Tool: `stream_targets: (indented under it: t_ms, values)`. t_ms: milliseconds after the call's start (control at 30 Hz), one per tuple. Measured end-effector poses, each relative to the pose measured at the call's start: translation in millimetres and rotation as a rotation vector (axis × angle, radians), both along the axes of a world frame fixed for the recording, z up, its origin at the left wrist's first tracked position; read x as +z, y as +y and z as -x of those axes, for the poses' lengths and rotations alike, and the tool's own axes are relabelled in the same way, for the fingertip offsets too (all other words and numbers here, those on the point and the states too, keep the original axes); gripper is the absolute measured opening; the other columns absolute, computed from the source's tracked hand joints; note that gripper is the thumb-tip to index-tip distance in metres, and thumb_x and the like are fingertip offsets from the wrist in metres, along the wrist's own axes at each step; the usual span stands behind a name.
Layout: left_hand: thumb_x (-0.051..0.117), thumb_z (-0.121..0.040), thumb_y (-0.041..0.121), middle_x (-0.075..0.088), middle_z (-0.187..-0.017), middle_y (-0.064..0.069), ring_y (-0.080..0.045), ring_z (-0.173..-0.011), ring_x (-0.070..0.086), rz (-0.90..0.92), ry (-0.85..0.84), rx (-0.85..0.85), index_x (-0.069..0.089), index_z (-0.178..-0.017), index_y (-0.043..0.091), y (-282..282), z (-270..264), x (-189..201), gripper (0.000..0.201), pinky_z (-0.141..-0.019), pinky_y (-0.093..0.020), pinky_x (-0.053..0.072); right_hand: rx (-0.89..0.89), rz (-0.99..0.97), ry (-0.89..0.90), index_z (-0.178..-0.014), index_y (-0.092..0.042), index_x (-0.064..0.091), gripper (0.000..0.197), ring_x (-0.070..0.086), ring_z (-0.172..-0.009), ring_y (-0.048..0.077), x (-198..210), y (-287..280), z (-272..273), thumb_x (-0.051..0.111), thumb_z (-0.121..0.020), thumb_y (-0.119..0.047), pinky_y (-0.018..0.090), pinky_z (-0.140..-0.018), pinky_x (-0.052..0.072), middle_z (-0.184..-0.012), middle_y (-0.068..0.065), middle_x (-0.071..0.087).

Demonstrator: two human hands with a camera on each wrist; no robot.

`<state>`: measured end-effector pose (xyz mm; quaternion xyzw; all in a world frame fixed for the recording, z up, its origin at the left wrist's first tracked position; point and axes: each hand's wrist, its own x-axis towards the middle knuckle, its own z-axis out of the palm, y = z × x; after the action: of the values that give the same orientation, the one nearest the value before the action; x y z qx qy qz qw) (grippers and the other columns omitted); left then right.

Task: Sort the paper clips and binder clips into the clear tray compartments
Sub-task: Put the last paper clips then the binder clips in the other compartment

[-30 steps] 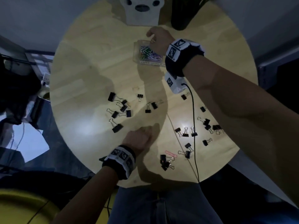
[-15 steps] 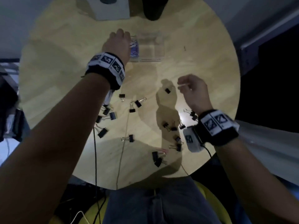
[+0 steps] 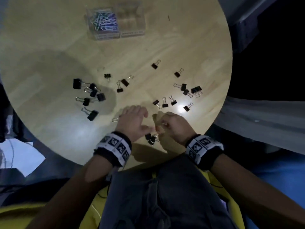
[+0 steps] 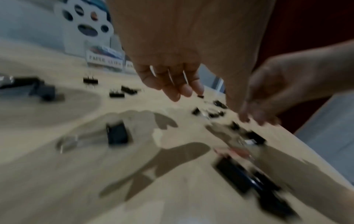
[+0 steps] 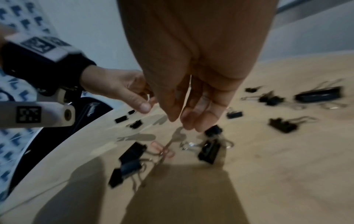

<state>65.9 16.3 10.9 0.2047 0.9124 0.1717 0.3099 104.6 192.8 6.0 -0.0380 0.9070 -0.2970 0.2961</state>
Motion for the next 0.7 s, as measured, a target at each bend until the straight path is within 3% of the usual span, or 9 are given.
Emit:
stream_targets:
  t_ms: [67, 167, 300, 433, 533, 600, 700]
  values:
    - [0.064, -0.074, 0.053, 0.050, -0.109, 0.000, -0.020, -0.105, 0.043, 0.034, -0.053, 0.004, 0.046, -0.105, 0.019, 1.9, -24.8, -15.6, 0.049, -0.096, -0.036, 0.034, 0.099, -0.020, 0.054, -0.111, -0.005, 0.060, 0.025, 0.057, -0.102, 0.028, -2.4, -14.4, -2.7, 0.055, -0.086, -0.007, 0.033, -0.081, 0.048, -0.114, 0.013, 0.060]
    - [0.067, -0.076, 0.043, 0.052, -0.113, -0.005, -0.025, -0.106, 0.049, 0.049, -0.083, 0.092, 0.047, -0.107, 0.015, -3.9, -43.1, -32.0, 0.046, -0.088, -0.036, 0.038, 0.165, -0.112, 0.099, -0.114, -0.002, 0.054, 0.027, 0.054, -0.109, 0.029, -11.5, -28.3, -8.3, 0.053, -0.087, -0.006, 0.035, -0.086, 0.049, -0.120, 0.015, 0.056]
    - [0.068, -0.080, 0.030, 0.054, -0.105, -0.010, -0.028, -0.094, 0.055, -0.030, -0.124, 0.300, 0.053, -0.099, 0.008, -22.7, -50.1, -38.8, 0.033, -0.078, -0.037, 0.045, 0.073, -0.126, 0.062, -0.101, -0.003, 0.054, 0.019, 0.057, -0.099, 0.031, -23.6, -32.1, -19.8, 0.052, -0.084, 0.004, 0.037, -0.076, 0.048, -0.108, 0.016, 0.059]
    - [0.059, -0.085, 0.017, 0.054, -0.105, -0.010, -0.029, -0.090, 0.058, -0.018, -0.074, 0.336, 0.053, -0.098, 0.006, -39.4, -50.6, -39.0, 0.017, -0.071, -0.029, 0.038, -0.042, -0.083, 0.037, -0.098, -0.005, 0.058, 0.020, 0.058, -0.100, 0.030, -32.2, -33.2, -17.0, 0.051, -0.084, 0.007, 0.035, -0.079, 0.049, -0.107, 0.015, 0.061]
    - [0.057, -0.086, 0.028, 0.047, -0.094, 0.002, -0.025, -0.090, 0.055, -0.060, -0.069, 0.386, 0.049, -0.097, 0.015, -33.9, -53.2, -34.3, 0.019, -0.074, -0.033, 0.043, -0.105, -0.013, 0.006, -0.087, -0.009, 0.058, 0.017, 0.059, -0.093, 0.028, -37.4, -26.5, -7.2, 0.051, -0.084, 0.006, 0.034, -0.077, 0.050, -0.100, 0.012, 0.062]
    - [0.060, -0.083, 0.038, 0.045, -0.100, 0.004, -0.020, -0.095, 0.051, -0.058, -0.088, 0.347, 0.045, -0.103, 0.018, -21.1, -56.0, -31.1, 0.032, -0.079, -0.037, 0.046, -0.152, 0.074, 0.021, -0.083, -0.006, 0.059, 0.014, 0.059, -0.084, 0.024, -32.3, -18.8, -1.7, 0.049, -0.085, 0.004, 0.031, -0.073, 0.049, -0.091, 0.008, 0.060]
    - [0.068, -0.075, 0.045, 0.042, -0.120, -0.004, -0.020, -0.110, 0.043, -0.014, -0.054, 0.239, 0.039, -0.118, 0.017, -0.3, -57.2, -26.9, 0.059, -0.083, -0.040, 0.047, -0.378, 0.190, 0.112, -0.090, 0.000, 0.057, 0.009, 0.052, -0.072, 0.008, -16.9, 6.4, 9.2, 0.048, -0.090, -0.001, 0.009, -0.062, 0.039, -0.082, -0.007, 0.053]
